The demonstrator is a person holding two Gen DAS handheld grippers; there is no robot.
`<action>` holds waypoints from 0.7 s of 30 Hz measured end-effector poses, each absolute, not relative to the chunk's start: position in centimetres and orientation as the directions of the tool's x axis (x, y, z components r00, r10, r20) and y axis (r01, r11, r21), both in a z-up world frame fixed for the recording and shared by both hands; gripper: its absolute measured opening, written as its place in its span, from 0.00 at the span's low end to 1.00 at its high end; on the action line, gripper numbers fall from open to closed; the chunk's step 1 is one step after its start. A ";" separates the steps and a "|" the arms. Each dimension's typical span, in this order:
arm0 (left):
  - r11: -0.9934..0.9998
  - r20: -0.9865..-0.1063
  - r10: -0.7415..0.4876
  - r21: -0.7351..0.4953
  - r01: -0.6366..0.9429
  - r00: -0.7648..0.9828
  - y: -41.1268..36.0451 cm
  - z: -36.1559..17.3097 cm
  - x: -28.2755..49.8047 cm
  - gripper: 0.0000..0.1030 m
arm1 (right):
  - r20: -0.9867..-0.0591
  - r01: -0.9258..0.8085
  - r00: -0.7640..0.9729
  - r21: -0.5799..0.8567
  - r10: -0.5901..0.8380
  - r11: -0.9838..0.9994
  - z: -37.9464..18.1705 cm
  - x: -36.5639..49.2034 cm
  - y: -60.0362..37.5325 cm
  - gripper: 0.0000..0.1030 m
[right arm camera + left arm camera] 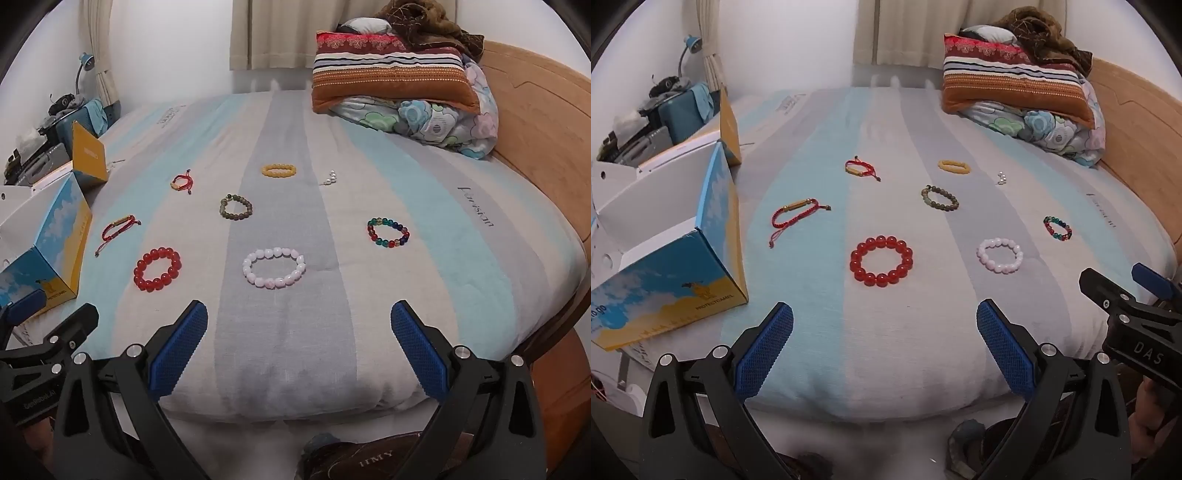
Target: Organize jewelry
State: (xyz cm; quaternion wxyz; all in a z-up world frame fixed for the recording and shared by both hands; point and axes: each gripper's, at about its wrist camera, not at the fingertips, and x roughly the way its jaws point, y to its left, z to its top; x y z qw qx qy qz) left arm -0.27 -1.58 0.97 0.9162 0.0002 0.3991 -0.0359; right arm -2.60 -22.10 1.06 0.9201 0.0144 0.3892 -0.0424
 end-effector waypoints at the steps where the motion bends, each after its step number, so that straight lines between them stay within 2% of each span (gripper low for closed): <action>1: 0.997 -0.730 -0.067 -0.030 0.066 0.680 -1.7 1.0 -0.3 0.94 | -0.716 0.089 0.696 -0.002 -0.063 0.996 1.1 -2.7 -22.2 0.93; 21: 0.998 -0.701 -0.056 -0.013 0.066 0.711 -1.4 1.2 -0.4 0.94 | -0.702 0.083 0.709 -0.016 -0.071 0.996 1.3 -2.7 -21.6 0.93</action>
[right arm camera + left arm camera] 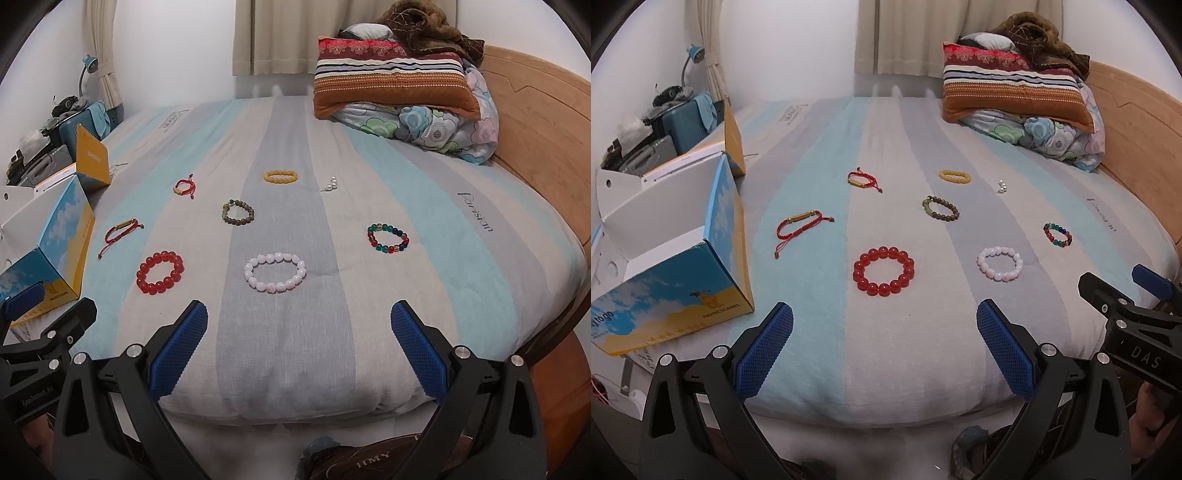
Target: Organize jewelry
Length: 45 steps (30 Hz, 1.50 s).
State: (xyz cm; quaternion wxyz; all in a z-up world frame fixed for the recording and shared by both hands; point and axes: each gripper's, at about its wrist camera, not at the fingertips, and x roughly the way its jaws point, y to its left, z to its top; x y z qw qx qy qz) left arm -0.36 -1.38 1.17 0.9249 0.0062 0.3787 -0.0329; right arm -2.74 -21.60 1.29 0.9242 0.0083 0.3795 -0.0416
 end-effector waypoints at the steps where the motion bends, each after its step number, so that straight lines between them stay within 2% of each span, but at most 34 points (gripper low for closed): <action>1: 0.998 -0.700 -0.057 -0.015 0.065 0.711 -1.3 1.2 -0.4 0.94 | -0.702 0.083 0.709 -0.019 -0.072 0.996 1.3 -2.7 -21.5 0.93; 45: 0.998 -0.678 -0.050 0.001 0.069 0.733 -1.4 1.3 -0.6 0.94 | -0.704 0.086 0.703 -0.059 -0.102 0.995 0.8 -2.4 -20.7 0.93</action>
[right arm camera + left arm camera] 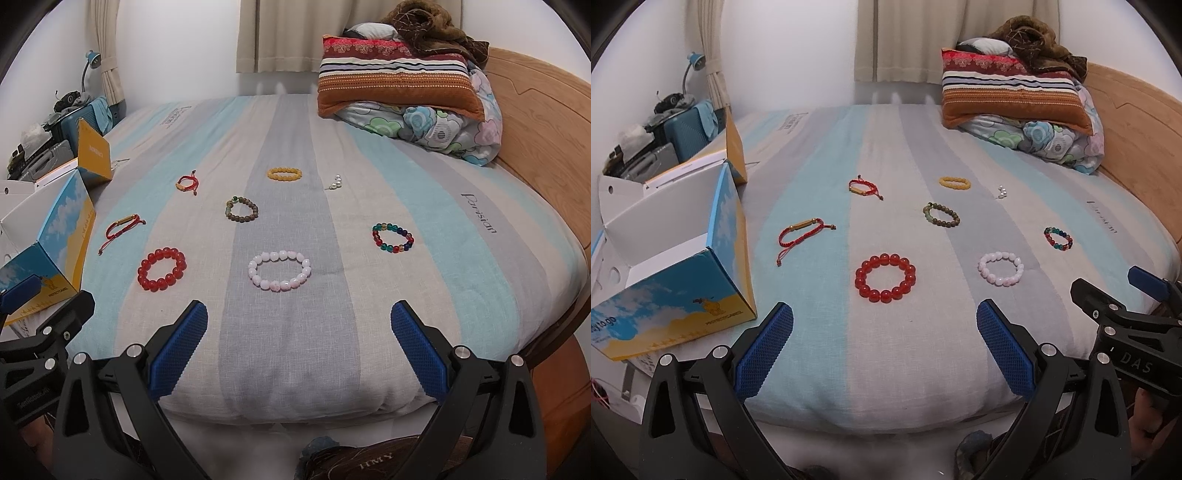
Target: Organize jewelry
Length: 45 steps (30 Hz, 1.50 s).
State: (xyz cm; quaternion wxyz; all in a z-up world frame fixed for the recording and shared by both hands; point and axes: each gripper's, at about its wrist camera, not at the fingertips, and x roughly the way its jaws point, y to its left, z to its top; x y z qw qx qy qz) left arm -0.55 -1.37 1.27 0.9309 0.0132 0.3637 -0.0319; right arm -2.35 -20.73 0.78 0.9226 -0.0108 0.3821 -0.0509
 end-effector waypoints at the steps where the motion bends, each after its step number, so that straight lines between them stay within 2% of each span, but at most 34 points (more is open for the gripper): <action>1: 0.998 -0.679 -0.048 0.002 0.068 0.733 -1.3 1.2 -0.5 0.94 | -0.704 0.083 0.703 -0.057 -0.099 0.995 0.8 -2.3 -20.7 0.93; 18: 0.999 -0.686 -0.017 0.014 0.037 0.727 -0.8 1.6 0.5 0.94 | -0.699 0.111 0.708 -0.022 -0.095 0.994 2.1 -2.2 -22.3 0.93; 24: 0.998 -0.695 -0.052 -0.006 0.066 0.717 -1.8 2.3 3.0 0.94 | -0.733 0.164 0.670 -0.009 -0.118 0.986 3.3 0.3 -26.0 0.93; 31: 0.997 -0.748 -0.070 -0.023 0.080 0.660 -3.4 0.5 8.2 0.94 | -0.782 0.209 0.610 0.008 -0.124 0.978 2.7 5.2 -29.9 0.93; 36: 0.996 -0.780 -0.067 -0.012 0.093 0.622 -4.8 -0.7 11.6 0.94 | -0.846 0.232 0.523 0.021 -0.107 0.973 1.1 10.1 -32.4 0.93; 45: 0.993 -0.824 -0.074 -0.010 0.116 0.562 -5.1 -3.8 14.1 0.94 | -0.938 0.332 0.339 0.046 -0.074 0.942 -6.1 17.3 -35.9 0.93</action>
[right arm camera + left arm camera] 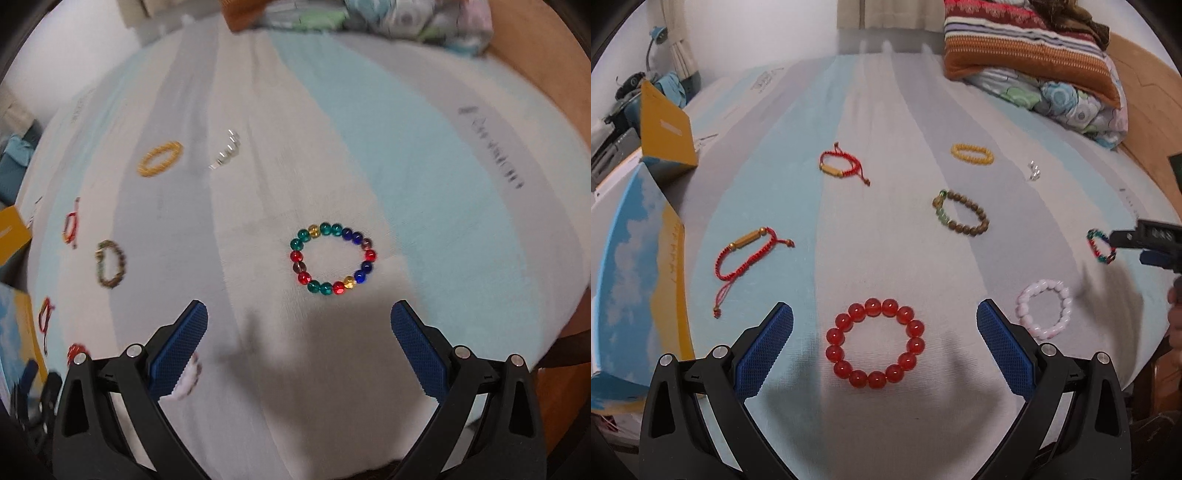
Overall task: Organize jewelry
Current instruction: 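Grasp the red bead bracelet with the left tool while the right tool grasps the multicolour bead bracelet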
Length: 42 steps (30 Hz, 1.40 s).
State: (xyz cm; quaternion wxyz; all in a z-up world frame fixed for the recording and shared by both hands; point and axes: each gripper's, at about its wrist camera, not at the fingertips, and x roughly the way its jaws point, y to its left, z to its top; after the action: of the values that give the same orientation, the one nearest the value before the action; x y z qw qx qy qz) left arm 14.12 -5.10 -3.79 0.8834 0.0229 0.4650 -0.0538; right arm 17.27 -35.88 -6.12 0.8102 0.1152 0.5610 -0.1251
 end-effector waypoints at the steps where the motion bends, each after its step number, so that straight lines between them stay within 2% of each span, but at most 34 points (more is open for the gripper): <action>1: 0.993 -0.831 -0.071 -0.005 0.119 0.551 -5.2 -4.2 14.3 0.94 | -0.939 0.336 0.332 0.032 -0.086 0.941 -6.6 17.6 -36.0 0.93; 13: 0.992 -0.889 -0.020 0.039 0.118 0.457 -5.5 -8.4 15.7 0.94 | -0.956 0.359 0.270 -0.015 -0.119 0.933 -10.1 20.2 -37.1 0.92; 18: 0.994 -0.900 -0.018 0.030 0.102 0.436 -5.2 -9.4 16.1 0.94 | -0.953 0.364 0.262 -0.050 -0.154 0.930 -10.8 20.1 -37.3 0.80; 21: 0.992 -0.899 0.001 0.055 0.113 0.437 -5.4 -9.5 15.9 0.93 | -0.949 0.371 0.270 -0.054 -0.163 0.927 -10.6 19.7 -37.4 0.66; 23: 0.991 -0.902 -0.004 0.055 0.125 0.432 -5.6 -9.6 15.7 0.87 | -0.945 0.362 0.275 -0.066 -0.174 0.930 -10.8 19.4 -37.1 0.53; 24: 0.991 -0.903 -0.014 0.047 0.129 0.430 -5.7 -9.6 15.6 0.81 | -0.944 0.356 0.277 -0.073 -0.180 0.931 -10.7 19.3 -37.1 0.51; 26: 0.989 -0.904 -0.019 0.047 0.143 0.428 -6.0 -9.4 15.4 0.73 | -0.940 0.351 0.282 -0.085 -0.192 0.933 -10.1 19.3 -37.1 0.33; 27: 0.988 -0.903 -0.018 0.049 0.147 0.428 -6.1 -9.4 15.4 0.66 | -0.937 0.349 0.284 -0.096 -0.203 0.932 -10.0 19.2 -37.0 0.28; 28: 0.988 -0.904 -0.023 0.046 0.150 0.426 -6.1 -9.3 15.3 0.58 | -0.936 0.346 0.285 -0.101 -0.207 0.933 -9.7 19.2 -36.6 0.19; 29: 0.987 -0.905 -0.030 0.041 0.157 0.425 -6.1 -9.2 15.2 0.54 | -0.934 0.339 0.287 -0.112 -0.215 0.934 -9.6 19.1 -36.5 0.18; 33: 0.986 -0.903 -0.050 0.023 0.163 0.427 -6.0 -8.8 14.8 0.28 | -0.927 0.337 0.294 -0.128 -0.233 0.933 -9.7 19.7 -35.7 0.18; 41: 0.989 -0.896 -0.077 -0.012 0.149 0.438 -5.6 -7.7 14.7 0.25 | -0.903 0.336 0.355 -0.117 -0.241 0.935 -8.8 19.3 -34.7 0.18; 42: 0.989 -0.893 -0.081 -0.018 0.146 0.442 -5.5 -7.5 14.6 0.22 | -0.899 0.335 0.370 -0.107 -0.235 0.936 -8.5 19.3 -34.5 0.18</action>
State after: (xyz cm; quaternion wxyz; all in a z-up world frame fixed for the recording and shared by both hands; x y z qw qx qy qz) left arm 14.64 -5.52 -7.46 0.8485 0.0310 0.5240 -0.0671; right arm 19.34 -34.51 -8.50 0.8264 0.0466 0.5340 -0.1723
